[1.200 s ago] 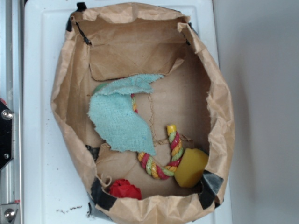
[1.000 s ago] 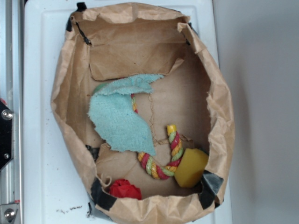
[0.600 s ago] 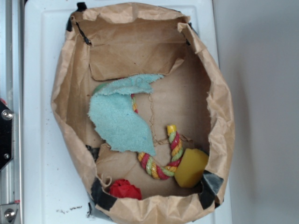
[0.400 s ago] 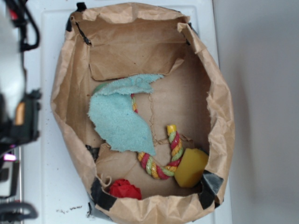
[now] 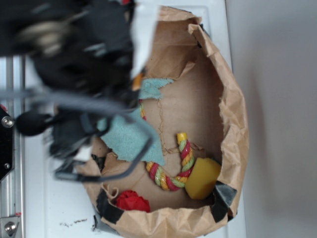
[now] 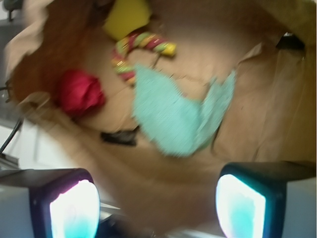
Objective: Grab the green ball.
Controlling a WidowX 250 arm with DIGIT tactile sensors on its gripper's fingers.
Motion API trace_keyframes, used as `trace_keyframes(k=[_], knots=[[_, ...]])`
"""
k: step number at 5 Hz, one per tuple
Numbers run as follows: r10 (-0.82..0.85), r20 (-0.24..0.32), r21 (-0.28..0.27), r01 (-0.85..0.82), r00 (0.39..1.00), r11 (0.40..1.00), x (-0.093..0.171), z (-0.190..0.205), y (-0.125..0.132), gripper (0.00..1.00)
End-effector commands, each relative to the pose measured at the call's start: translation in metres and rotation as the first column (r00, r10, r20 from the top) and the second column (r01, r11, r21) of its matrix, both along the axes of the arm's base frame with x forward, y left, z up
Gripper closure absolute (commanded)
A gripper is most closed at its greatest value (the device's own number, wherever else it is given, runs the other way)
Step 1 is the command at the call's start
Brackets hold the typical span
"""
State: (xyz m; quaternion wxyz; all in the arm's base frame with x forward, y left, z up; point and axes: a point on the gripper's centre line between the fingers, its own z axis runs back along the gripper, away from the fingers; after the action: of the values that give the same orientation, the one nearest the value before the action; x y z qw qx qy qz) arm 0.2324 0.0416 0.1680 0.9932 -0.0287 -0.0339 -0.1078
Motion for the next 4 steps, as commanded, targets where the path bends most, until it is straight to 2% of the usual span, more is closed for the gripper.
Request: trace_keyframes(k=[1, 2, 3, 4], knots=[[-0.022, 0.093, 0.005, 0.021, 0.995, 1.0, 0.037, 0.01, 0.001, 0.0], [-0.009, 0.096, 0.003, 0.009, 0.995, 1.0, 0.044, 0.007, 0.0, 0.0], [0.001, 0.111, 0.045, -0.006, 0.994, 0.999, 0.04, -0.001, -0.002, 0.0], [0.065, 0.129, 0.0, -0.065, 0.99, 0.998, 0.035, -0.017, -0.008, 0.0]])
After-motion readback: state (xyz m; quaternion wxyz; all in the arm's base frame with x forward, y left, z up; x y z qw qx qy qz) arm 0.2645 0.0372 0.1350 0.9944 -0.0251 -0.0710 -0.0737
